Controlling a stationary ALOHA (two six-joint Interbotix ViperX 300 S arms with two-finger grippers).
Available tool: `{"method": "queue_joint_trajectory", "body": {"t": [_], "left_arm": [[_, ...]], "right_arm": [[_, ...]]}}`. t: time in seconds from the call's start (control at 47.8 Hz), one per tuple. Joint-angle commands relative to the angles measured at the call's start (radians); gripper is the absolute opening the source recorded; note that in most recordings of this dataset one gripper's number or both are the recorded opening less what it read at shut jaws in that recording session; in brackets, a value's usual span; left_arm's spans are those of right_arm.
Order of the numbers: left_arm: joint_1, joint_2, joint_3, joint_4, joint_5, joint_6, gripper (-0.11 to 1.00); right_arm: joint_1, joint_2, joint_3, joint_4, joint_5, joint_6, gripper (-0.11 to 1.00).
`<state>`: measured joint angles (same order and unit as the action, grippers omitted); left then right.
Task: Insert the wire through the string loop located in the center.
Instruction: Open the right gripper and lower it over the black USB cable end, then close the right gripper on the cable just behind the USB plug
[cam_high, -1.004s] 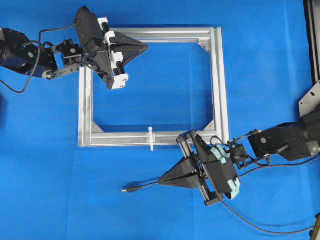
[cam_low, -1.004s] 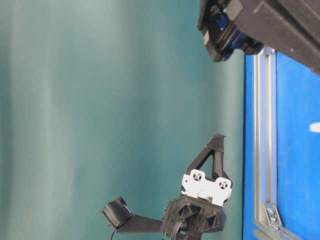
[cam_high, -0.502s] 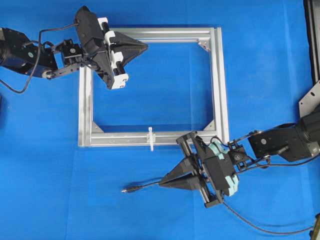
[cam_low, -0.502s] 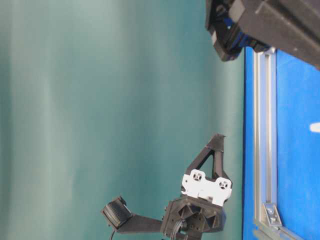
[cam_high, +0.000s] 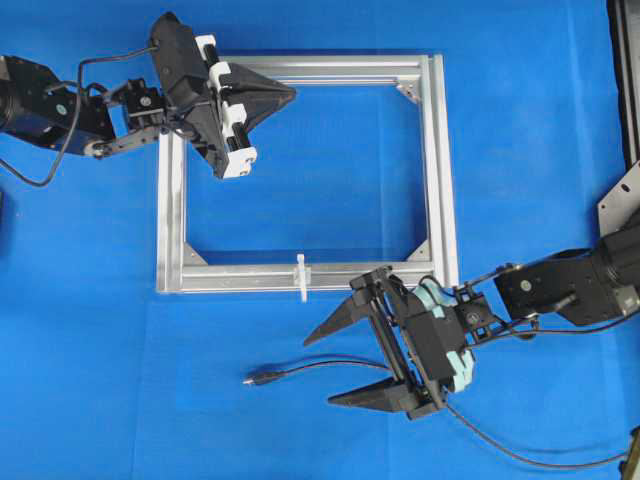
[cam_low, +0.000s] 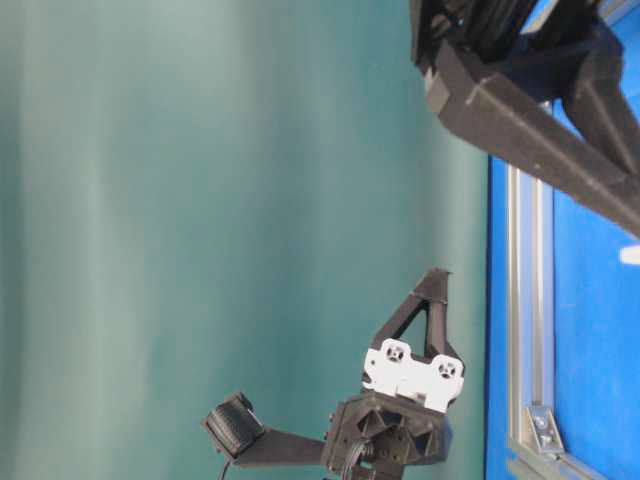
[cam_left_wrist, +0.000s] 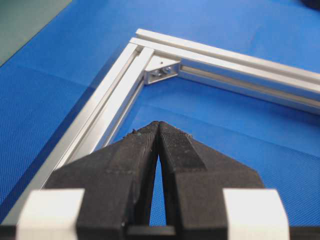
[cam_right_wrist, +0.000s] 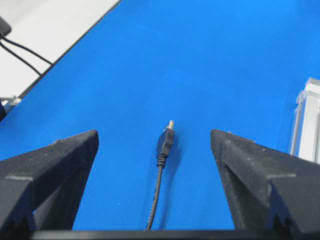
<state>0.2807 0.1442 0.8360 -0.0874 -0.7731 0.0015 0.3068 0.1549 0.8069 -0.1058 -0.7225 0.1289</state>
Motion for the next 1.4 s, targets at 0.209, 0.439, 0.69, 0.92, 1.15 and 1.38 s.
{"method": "queue_joint_trajectory", "body": {"t": [0.209, 0.439, 0.69, 0.92, 1.15, 1.38], "left_arm": [[0.003, -0.028, -0.015, 0.003, -0.006, 0.002, 0.0], [0.003, -0.029, -0.012, 0.003, -0.006, 0.002, 0.0], [0.005, -0.029, -0.011, 0.003, -0.006, 0.002, 0.0], [0.003, -0.029, -0.009, 0.003, -0.006, 0.002, 0.0], [0.005, -0.029, -0.011, 0.003, -0.006, 0.0, 0.0], [0.005, -0.029, -0.011, 0.003, -0.006, 0.0, 0.0]], "right_arm": [[0.006, 0.031, -0.063, 0.021, 0.044, 0.003, 0.85], [0.006, 0.129, -0.112, 0.057, 0.063, 0.011, 0.84], [0.006, 0.201, -0.123, 0.121, 0.069, 0.017, 0.84], [0.006, 0.212, -0.129, 0.13, 0.074, 0.017, 0.79], [0.006, 0.216, -0.138, 0.14, 0.114, 0.017, 0.75], [0.006, 0.216, -0.143, 0.14, 0.117, 0.014, 0.46]]}}
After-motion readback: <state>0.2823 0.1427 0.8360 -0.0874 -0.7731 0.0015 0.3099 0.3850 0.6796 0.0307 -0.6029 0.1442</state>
